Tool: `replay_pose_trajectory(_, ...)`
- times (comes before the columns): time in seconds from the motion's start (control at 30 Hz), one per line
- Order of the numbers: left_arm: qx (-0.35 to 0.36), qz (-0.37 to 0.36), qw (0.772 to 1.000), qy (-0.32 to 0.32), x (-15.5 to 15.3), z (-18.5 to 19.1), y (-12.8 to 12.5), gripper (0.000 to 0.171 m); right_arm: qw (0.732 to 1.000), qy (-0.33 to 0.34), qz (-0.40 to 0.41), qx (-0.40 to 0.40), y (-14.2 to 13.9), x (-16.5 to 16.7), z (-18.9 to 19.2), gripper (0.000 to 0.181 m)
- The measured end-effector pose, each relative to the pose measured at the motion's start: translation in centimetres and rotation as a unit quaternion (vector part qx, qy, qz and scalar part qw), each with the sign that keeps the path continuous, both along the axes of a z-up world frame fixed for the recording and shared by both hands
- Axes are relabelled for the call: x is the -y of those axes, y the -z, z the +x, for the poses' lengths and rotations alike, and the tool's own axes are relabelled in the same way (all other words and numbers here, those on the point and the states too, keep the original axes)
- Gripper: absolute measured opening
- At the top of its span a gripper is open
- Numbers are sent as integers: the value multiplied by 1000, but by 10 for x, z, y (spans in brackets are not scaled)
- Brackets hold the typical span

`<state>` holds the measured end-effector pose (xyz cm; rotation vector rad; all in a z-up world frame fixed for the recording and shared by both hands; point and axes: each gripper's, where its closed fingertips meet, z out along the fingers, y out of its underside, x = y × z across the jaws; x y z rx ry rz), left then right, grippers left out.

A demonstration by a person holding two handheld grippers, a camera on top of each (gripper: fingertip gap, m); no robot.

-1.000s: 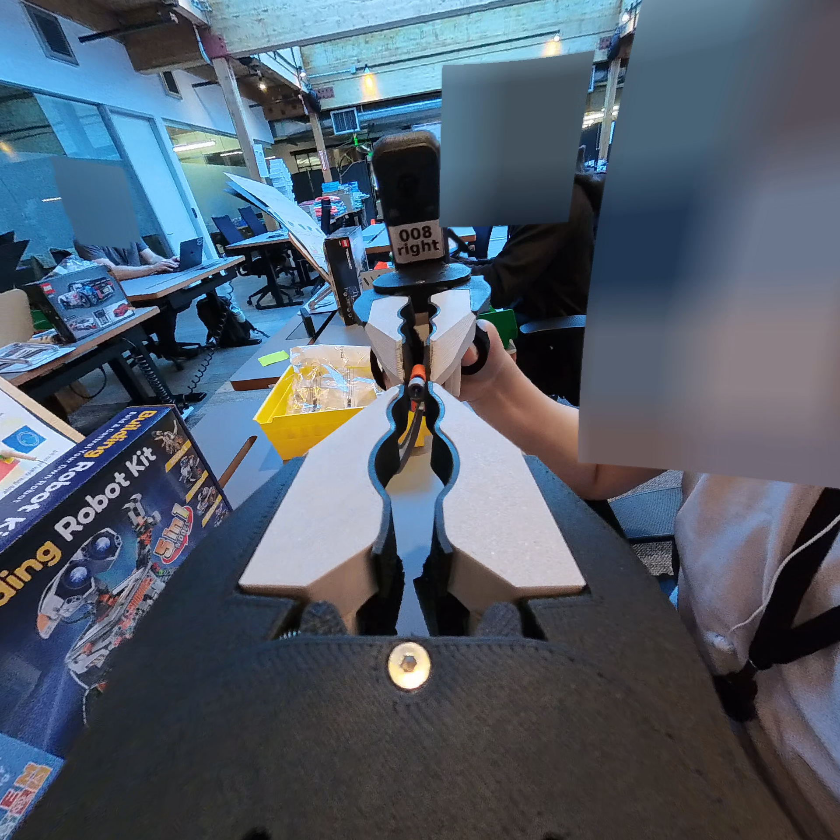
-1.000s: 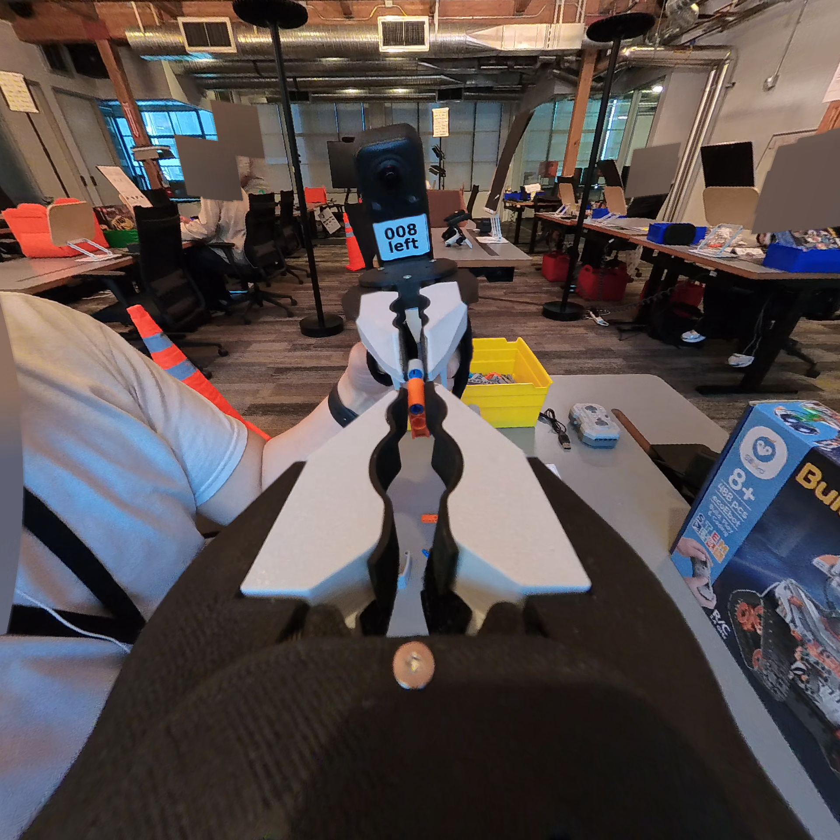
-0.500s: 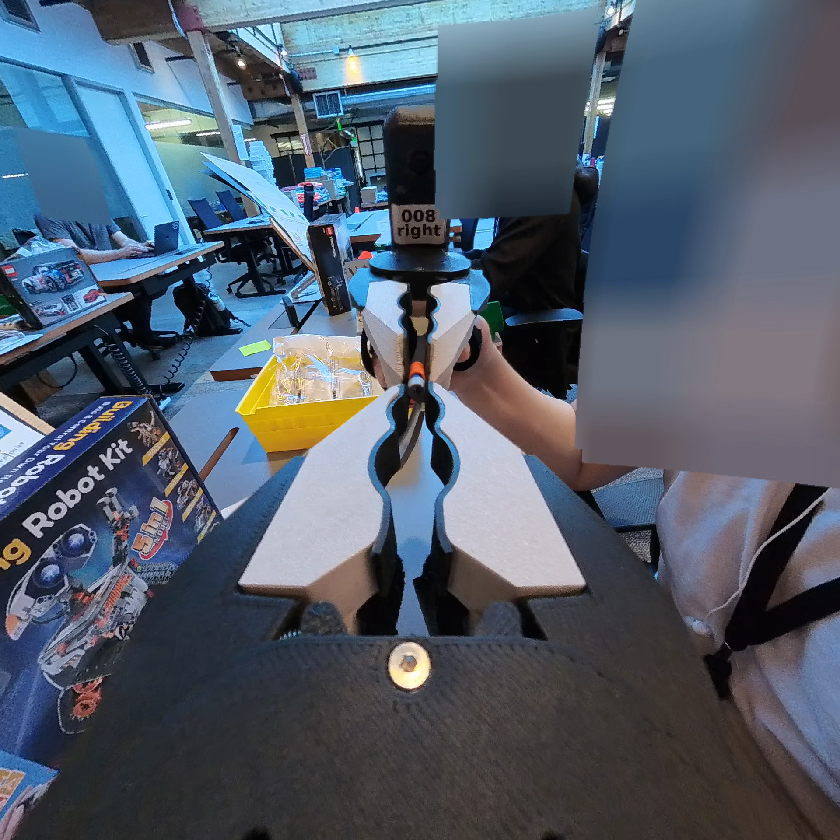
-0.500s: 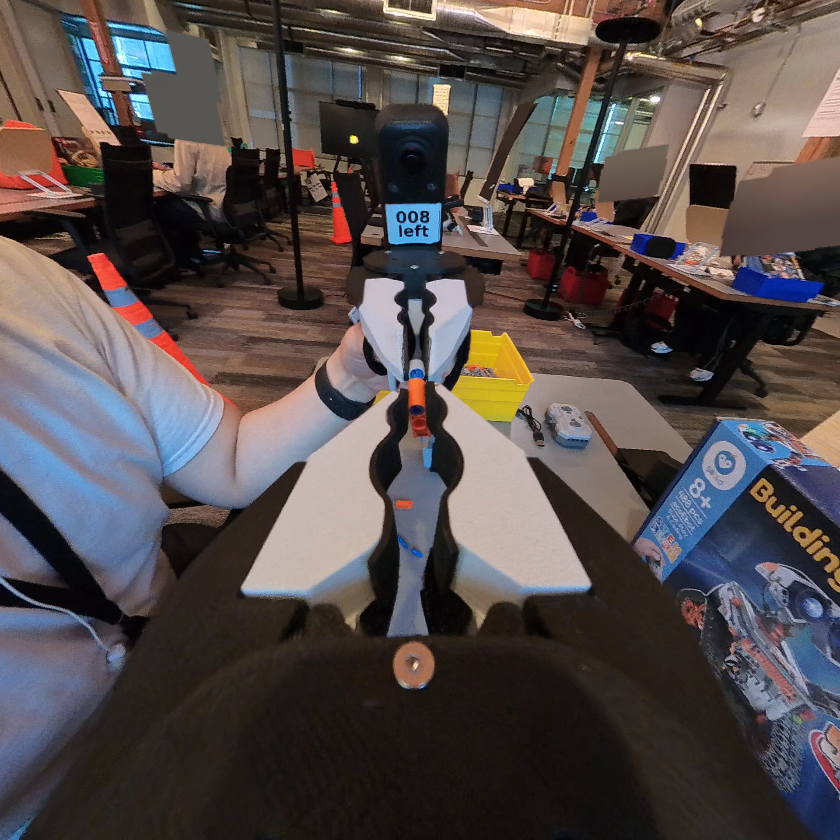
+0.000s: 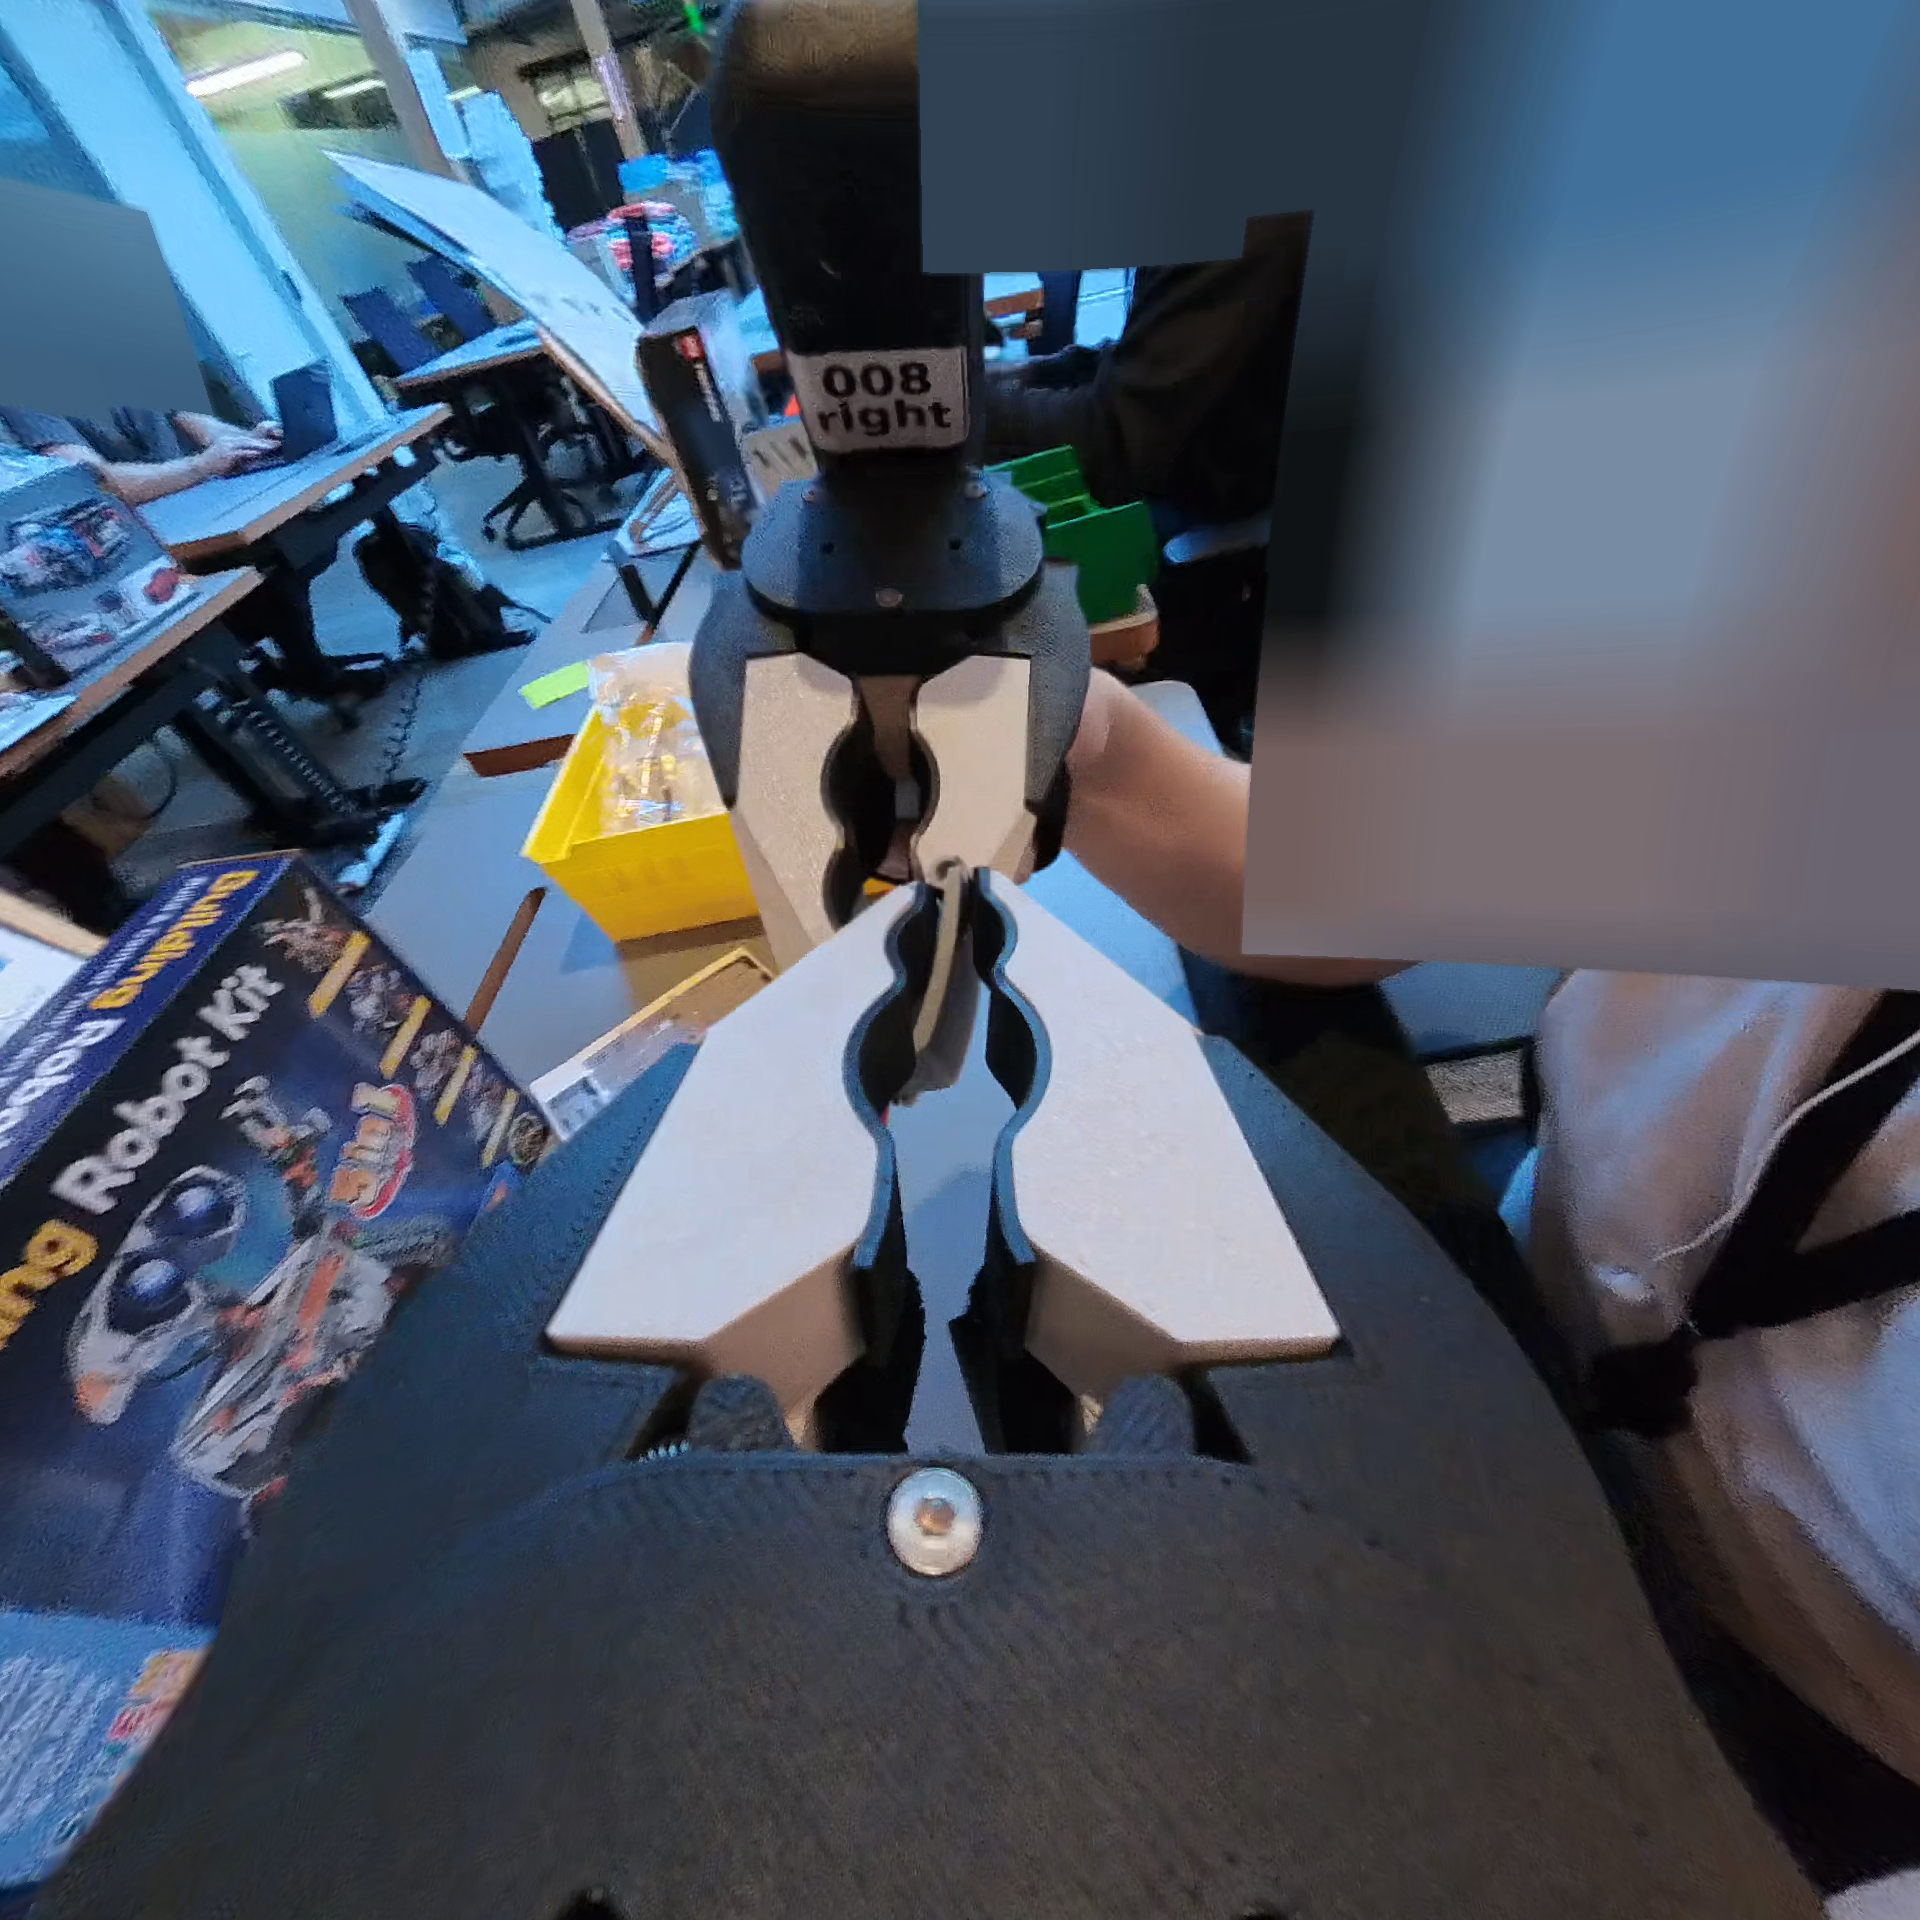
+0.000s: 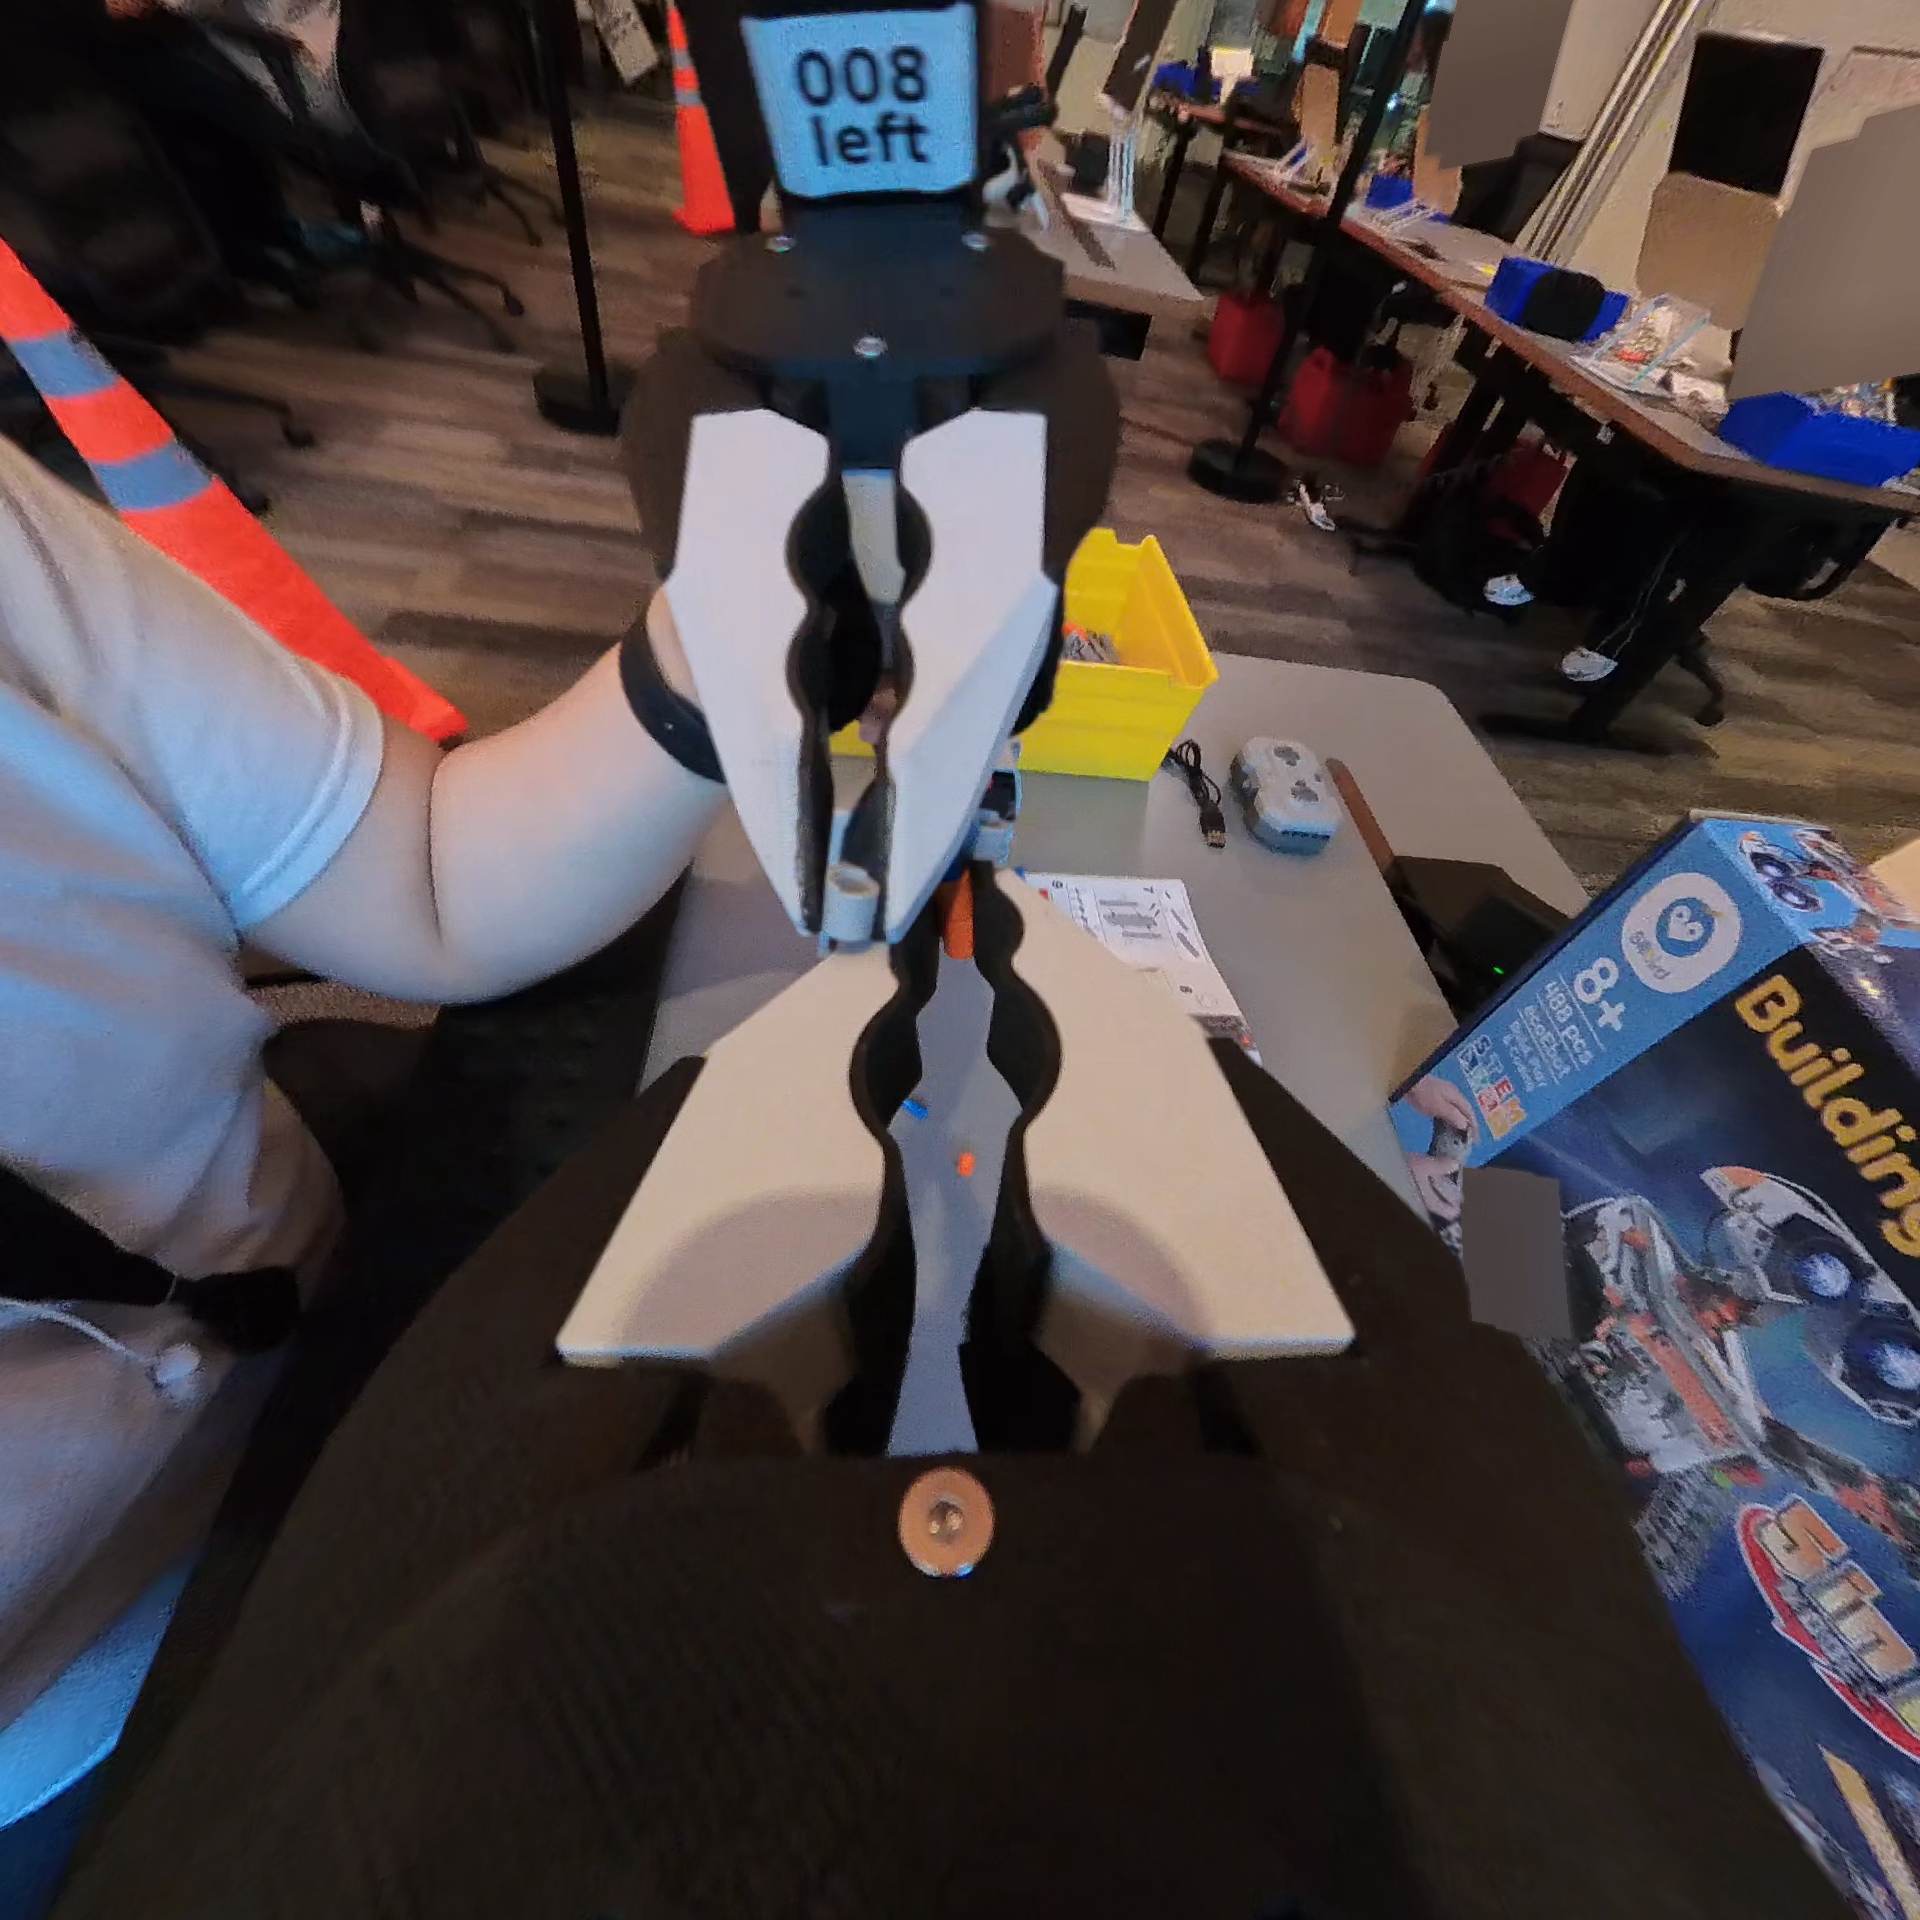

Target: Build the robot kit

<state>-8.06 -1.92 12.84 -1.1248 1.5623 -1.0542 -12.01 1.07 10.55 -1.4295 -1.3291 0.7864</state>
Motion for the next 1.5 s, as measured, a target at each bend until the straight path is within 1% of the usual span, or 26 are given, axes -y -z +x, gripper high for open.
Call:
replay_pose_trajectory(0.07,13,6,999,-33,-12,-9,-4,6,1000,-1,-23,-16,-1,-4,1,5)
replay_pose_trajectory(0.13,29,-10,999,-36,-18,-20,-10,5,999,10,-31,0,6,-10,6,6)
replay_pose_trajectory(0.2,47,-22,998,-37,-20,-26,-16,5,999,2,-37,-12,3,-8,6,5)
replay_pose_trajectory(0.43,14,-26,999,-45,-23,-16,-2,5,998,6,-54,-15,4,-12,7,6)
replay_pose_trajectory(0.5,-1,-21,998,-58,-27,-15,3,5,998,3,-50,-24,0,-10,8,6)
replay_pose_trajectory(0.63,-10,-20,997,-77,-33,-16,6,5,999,17,-33,-17,-2,-11,12,6)
replay_pose_trajectory(0.7,-16,-25,997,-76,-34,-14,9,5,999,19,-23,-16,-5,-10,13,6)
replay_pose_trajectory(0.83,-14,-30,996,-79,-35,-9,10,5,999,38,-4,1,-5,-10,17,6)
replay_pose_trajectory(0.9,-3,-37,997,-73,-33,-9,5,5,999,37,-1,-7,-9,-9,18,6)
replay_pose_trajectory(1.07,25,-46,996,-72,-32,-9,-5,5,998,27,-13,-50,-21,-8,18,6)
replay_pose_trajectory(1.13,44,-58,995,-69,-32,-9,-11,5,996,23,-22,-83,-30,-8,19,6)
replay_pose_trajectory(1.17,46,-63,995,-65,-31,-9,-12,6,993,19,-24,-110,-37,-9,20,6)
replay_pose_trajectory(1.3,104,-90,989,-53,-31,-9,-29,4,980,-13,-52,-192,-54,-8,20,5)
replay_pose_trajectory(1.37,133,-119,983,-35,-29,-9,-38,4,969,-34,-59,-236,-63,-6,20,6)
replay_pose_trajectory(1.43,142,-138,980,-20,-29,-9,-40,4,960,-57,-83,-260,-66,-4,19,5)
replay_pose_trajectory(1.5,153,-140,978,-23,-31,-9,-42,4,954,-67,-94,-278,-68,-5,20,5)
